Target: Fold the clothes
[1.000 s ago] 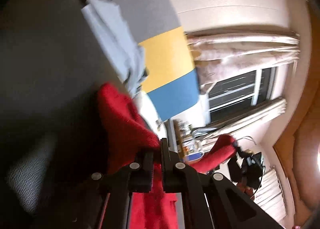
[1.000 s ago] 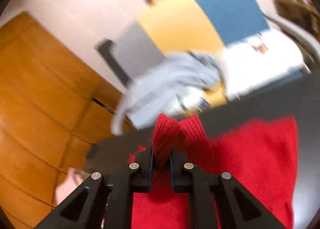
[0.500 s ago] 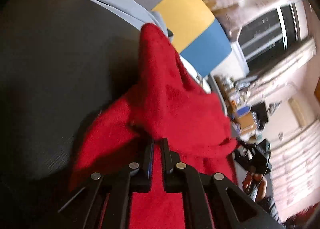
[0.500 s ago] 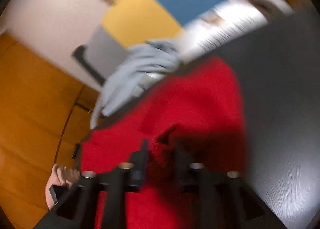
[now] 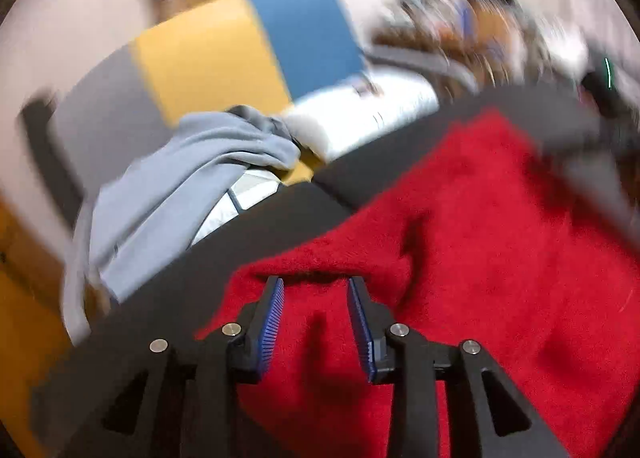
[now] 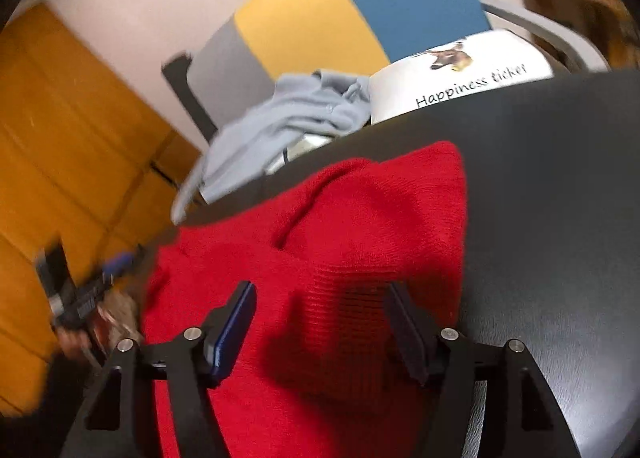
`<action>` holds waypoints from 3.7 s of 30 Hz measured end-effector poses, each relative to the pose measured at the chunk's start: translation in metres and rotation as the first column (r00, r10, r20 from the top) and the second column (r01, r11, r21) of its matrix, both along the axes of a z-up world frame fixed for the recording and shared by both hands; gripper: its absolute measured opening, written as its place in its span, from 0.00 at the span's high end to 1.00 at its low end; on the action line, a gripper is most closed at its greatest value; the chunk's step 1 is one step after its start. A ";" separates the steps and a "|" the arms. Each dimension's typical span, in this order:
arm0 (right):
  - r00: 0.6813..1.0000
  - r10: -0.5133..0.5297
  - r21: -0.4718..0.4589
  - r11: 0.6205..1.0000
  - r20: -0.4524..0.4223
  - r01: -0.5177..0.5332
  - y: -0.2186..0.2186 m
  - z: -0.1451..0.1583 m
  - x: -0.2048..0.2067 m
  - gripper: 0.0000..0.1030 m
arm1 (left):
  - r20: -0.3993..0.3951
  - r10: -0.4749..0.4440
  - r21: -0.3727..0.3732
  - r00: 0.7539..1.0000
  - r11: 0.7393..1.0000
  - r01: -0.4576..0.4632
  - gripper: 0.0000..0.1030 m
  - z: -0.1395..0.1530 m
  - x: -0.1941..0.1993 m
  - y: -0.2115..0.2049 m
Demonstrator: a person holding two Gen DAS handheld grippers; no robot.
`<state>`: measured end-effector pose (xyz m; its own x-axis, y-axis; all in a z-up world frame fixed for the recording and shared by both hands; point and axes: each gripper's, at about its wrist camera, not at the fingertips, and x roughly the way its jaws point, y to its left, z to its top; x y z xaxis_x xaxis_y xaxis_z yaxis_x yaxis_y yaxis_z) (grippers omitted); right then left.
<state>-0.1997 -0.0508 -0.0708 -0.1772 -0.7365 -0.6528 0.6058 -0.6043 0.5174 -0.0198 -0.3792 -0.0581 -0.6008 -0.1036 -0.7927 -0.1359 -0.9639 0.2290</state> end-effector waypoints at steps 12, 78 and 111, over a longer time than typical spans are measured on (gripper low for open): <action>0.996 0.085 0.044 0.995 0.024 -0.086 -0.011 -0.023 -0.008 0.23 | 0.165 -0.121 0.089 0.979 0.990 0.108 0.89 -0.039 -0.026 -0.006; 0.933 0.175 0.404 0.914 -0.314 -0.035 -0.075 -0.006 0.033 0.22 | -0.190 0.588 0.399 0.786 0.778 -0.486 0.80 -0.052 0.167 0.015; 0.959 0.201 0.300 0.944 -0.198 -0.136 -0.082 -0.019 0.092 0.05 | -0.192 0.702 0.411 0.685 0.692 -0.594 0.76 -0.030 0.172 0.000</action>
